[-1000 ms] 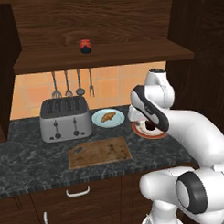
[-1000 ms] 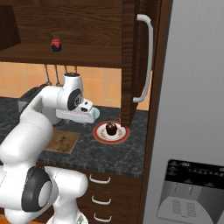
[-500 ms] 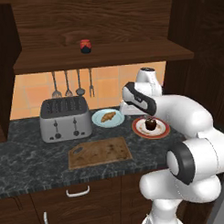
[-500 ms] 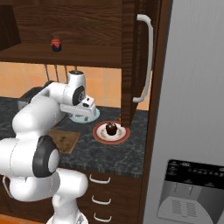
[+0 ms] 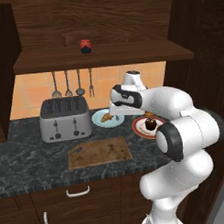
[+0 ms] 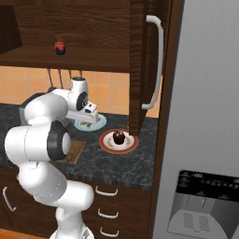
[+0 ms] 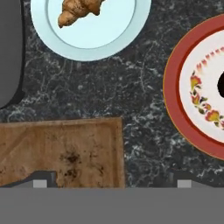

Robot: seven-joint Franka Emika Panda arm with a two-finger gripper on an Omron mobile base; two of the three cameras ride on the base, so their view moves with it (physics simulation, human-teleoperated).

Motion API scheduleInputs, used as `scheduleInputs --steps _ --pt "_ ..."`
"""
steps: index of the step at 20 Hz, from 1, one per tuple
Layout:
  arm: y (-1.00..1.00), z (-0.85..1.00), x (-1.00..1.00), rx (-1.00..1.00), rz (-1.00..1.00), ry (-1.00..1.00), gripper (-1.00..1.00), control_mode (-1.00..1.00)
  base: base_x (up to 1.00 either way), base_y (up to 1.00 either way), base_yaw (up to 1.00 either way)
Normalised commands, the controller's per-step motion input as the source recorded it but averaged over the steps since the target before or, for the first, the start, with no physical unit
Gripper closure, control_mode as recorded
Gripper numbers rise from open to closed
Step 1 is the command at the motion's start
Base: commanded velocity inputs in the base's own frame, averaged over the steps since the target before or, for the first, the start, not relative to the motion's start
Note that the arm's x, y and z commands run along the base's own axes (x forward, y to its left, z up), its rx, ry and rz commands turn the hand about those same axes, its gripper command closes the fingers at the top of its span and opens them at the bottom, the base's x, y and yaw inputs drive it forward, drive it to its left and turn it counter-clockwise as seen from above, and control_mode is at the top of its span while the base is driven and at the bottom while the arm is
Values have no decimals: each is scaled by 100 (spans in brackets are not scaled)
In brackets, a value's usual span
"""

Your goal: From the different types of pastries on the counter, select a croissant and place it on the cutting board. Then retrieve a jar of jam from the cabinet and place it alongside the croissant on the cutting board.

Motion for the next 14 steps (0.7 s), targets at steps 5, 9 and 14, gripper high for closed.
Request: scheduleInputs --steps 5,9,14 --pt "5 -37 37 1 0 0 -100 -100 0 0 0" --pt "11 -8 50 2 -2 0 -100 -100 0 0 0" --pt "18 0 45 0 -3 0 -100 -100 0 0 0"
